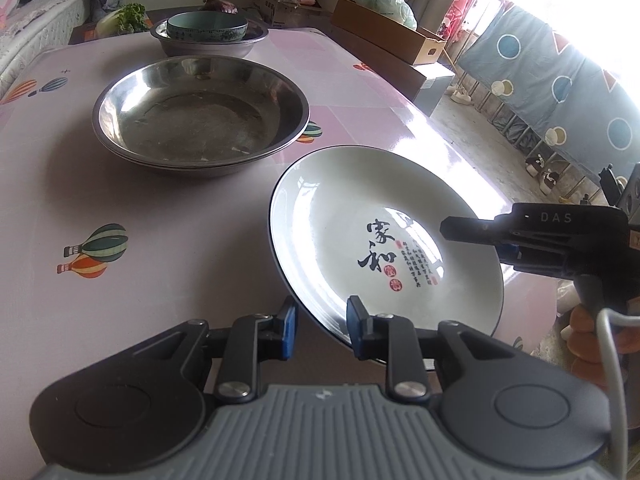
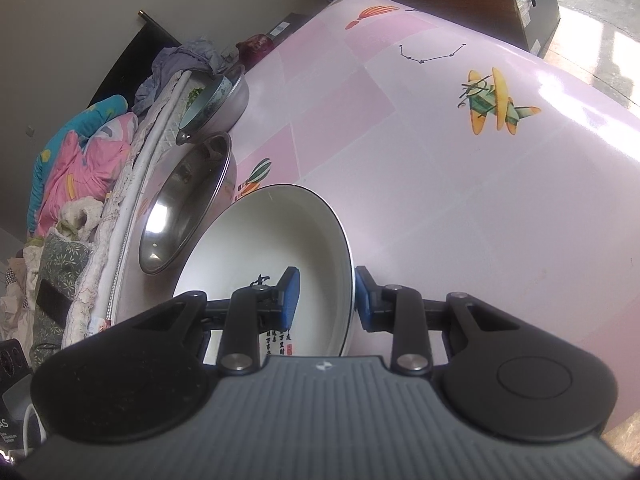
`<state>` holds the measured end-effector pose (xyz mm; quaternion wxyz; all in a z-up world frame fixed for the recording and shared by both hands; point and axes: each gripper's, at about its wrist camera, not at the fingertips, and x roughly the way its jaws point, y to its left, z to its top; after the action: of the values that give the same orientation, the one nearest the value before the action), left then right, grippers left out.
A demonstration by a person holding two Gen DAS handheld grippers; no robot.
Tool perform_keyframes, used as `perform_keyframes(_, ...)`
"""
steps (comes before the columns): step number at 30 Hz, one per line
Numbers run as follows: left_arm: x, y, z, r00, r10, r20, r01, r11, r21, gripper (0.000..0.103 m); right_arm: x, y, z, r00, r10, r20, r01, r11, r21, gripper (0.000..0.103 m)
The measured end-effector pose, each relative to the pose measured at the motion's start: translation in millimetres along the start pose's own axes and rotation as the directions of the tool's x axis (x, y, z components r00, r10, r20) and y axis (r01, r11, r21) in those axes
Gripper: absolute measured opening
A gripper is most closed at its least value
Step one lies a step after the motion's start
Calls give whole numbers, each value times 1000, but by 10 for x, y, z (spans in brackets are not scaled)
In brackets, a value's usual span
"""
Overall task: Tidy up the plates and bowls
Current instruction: 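Lift the white plate and carry it toward the stacked stainless plates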
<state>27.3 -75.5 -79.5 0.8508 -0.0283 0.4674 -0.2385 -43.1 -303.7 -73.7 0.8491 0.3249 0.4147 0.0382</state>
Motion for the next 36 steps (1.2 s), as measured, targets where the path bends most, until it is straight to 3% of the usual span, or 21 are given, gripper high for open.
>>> perform_keyframes(7,49,16,63,999,35,16,-36,999,35,28,-28,-19,-16,1000,-2,0,2,1000,2,28)
perform_keyframes(11,97,-1,71,999,35,13,-36,998,60,35,-72,-23,-63,1000,-3,-11,2,1000,-26,28)
perform_keyframes(36,175,-4,219,999,44,-18,-42,995,85,36,111,97,33,999,-9,34,16,976,-218,28)
